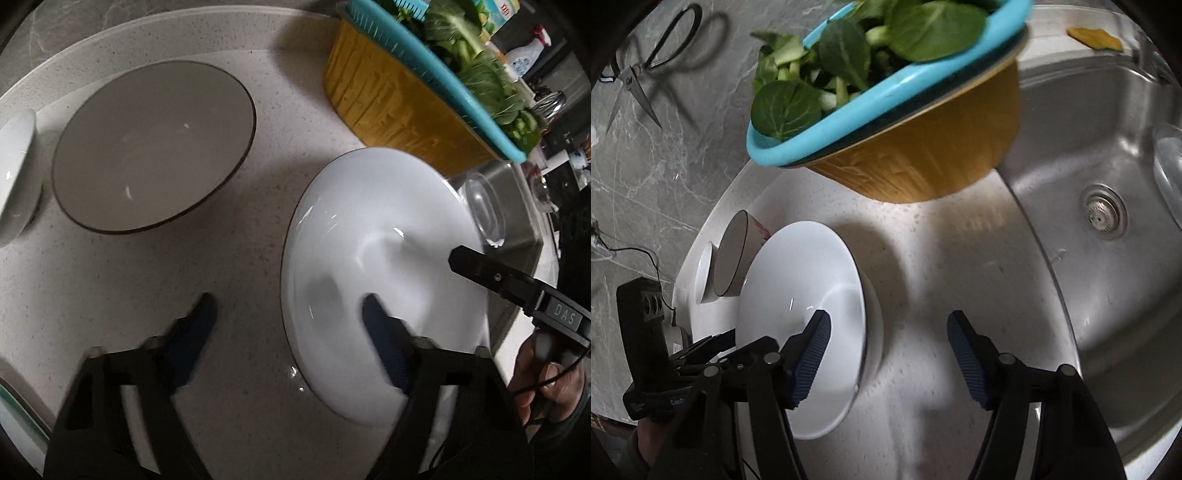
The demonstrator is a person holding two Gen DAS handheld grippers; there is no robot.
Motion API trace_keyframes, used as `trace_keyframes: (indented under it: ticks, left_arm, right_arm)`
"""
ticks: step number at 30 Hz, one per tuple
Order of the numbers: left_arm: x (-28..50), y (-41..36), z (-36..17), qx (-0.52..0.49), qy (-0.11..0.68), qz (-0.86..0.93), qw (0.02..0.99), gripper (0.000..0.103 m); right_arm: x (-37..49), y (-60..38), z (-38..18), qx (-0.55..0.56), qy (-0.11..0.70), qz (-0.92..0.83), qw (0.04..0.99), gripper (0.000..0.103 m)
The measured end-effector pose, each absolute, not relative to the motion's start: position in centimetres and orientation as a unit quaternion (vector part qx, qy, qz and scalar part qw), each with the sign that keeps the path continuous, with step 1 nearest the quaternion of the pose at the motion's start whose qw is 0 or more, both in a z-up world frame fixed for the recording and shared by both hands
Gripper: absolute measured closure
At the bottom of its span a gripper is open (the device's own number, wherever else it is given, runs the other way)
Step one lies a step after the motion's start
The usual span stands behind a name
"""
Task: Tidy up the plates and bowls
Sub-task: 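Grip the white plate rim with both tools and lift it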
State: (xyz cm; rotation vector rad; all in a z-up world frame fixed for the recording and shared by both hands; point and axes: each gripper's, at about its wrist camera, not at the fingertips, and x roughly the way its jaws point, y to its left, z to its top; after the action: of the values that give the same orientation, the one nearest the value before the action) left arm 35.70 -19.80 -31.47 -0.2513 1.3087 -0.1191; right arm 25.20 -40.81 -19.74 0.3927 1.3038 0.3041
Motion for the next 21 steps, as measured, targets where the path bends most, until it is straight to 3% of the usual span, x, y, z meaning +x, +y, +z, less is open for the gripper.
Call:
trace_keyframes:
  ticks: [1,2,5,7,9,10,11,21]
  left_arm:
    - [35.9,-20.0,-31.6,-0.115,0.610,-0.055,0.782,0.055]
    - [36.0,-20.1,-31.7,-0.108,0.607,-0.053,0.786,0.055]
    - [36.5,-20.4,-32.0,-0.106,0.605,-0.055,0.787,0.063]
    - [36.4,-20.6,-32.0,-0.100,0.604,-0.056,0.789,0.076]
    - [36.4,-20.8,-31.9,-0.103,0.602,-0.069,0.789,0.086]
    - [36.4,-21.1,-32.0,-0.103,0.601,-0.075,0.789,0.089]
    - [36.2,-21.2,-32.0,-0.097,0.600,-0.074,0.791,0.089]
    - [33.2,-21.6,-30.6,-0.088,0.601,-0.083,0.790,0.091]
  right_arm:
    - [25.4,-40.4,-20.0,0.174,0.603,0.143,0.765,0.043]
    - [25.6,-40.0,-20.2,0.167,0.607,0.145,0.764,0.049]
    - [25.8,-38.8,-20.6,0.149,0.612,0.150,0.762,0.053]
    - [25.8,-38.3,-20.8,0.141,0.615,0.153,0.760,0.057]
    - [25.8,-37.7,-21.0,0.124,0.620,0.156,0.759,0.074]
    - [25.8,-37.6,-21.1,0.114,0.621,0.154,0.760,0.086]
    - [25.8,-37.5,-21.1,0.105,0.621,0.151,0.762,0.091]
    - [24.0,-37.1,-19.9,0.085,0.626,0.147,0.761,0.092]
